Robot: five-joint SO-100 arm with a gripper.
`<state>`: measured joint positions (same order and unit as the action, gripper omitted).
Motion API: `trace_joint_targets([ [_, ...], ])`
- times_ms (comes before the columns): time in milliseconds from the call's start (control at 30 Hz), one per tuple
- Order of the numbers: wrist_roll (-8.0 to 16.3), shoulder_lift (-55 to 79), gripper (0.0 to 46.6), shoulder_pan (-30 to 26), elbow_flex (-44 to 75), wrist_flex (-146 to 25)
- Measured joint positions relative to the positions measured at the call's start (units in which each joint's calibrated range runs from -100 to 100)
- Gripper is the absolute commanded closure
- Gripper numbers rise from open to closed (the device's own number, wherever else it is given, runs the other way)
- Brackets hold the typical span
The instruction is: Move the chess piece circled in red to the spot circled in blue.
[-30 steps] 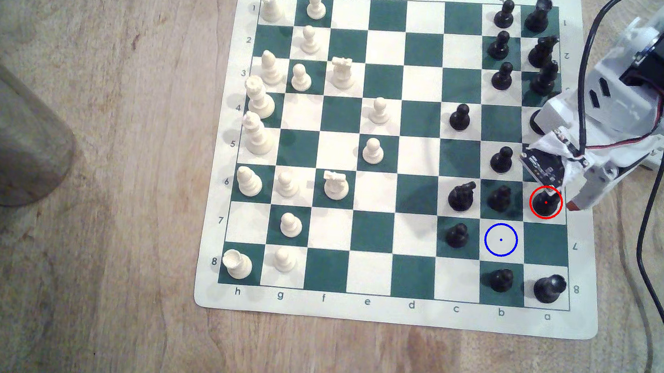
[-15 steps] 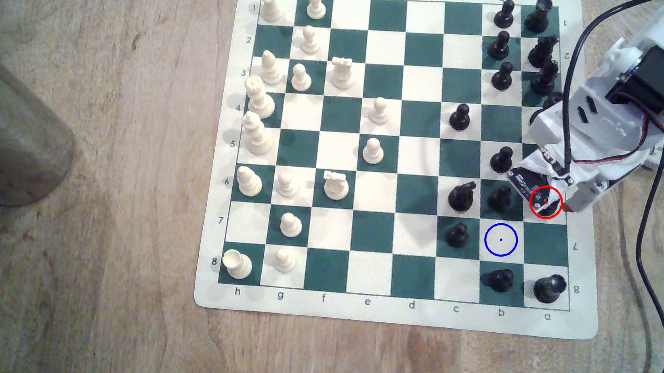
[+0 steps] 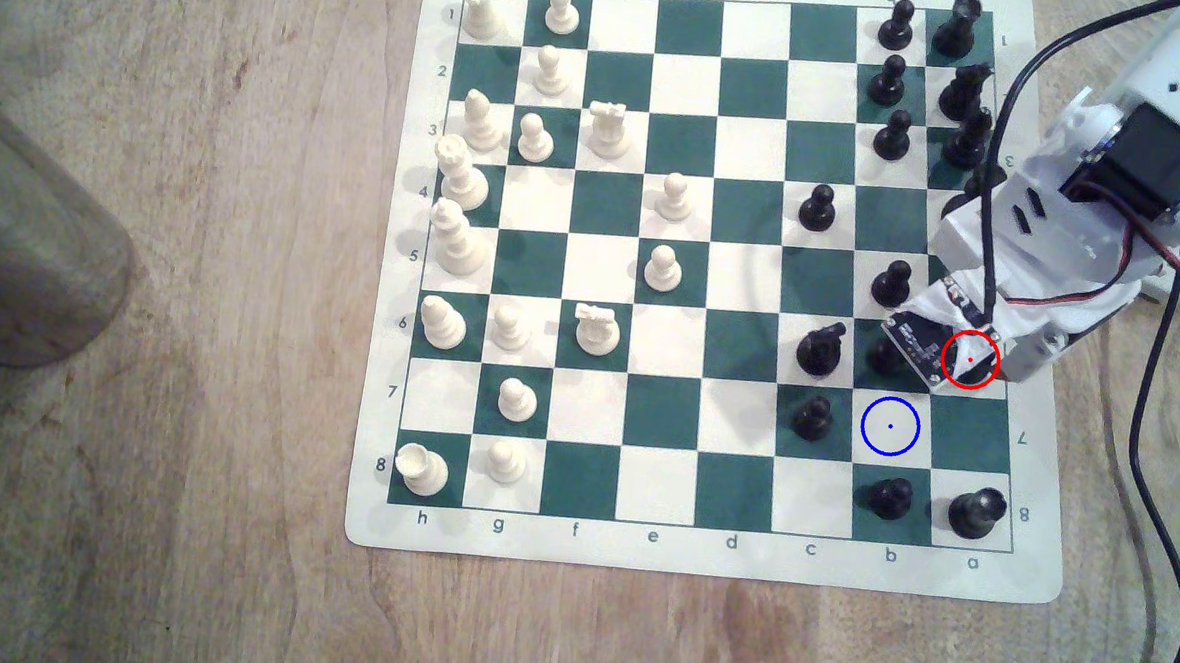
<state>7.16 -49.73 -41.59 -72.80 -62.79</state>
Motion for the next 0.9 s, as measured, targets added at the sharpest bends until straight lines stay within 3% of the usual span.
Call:
trace_joint_targets([
  [67, 0.0, 0.7, 37.2, 0.0, 0.1, 0.5],
  [167, 0.0, 1.2, 46.2, 0.0, 0.1, 0.8],
  [600, 0.4, -1.3, 46.4, -0.6, 1.2, -1.9],
  [900, -0.5, -7.2, 46.4, 0.3, 14.9, -15.5],
])
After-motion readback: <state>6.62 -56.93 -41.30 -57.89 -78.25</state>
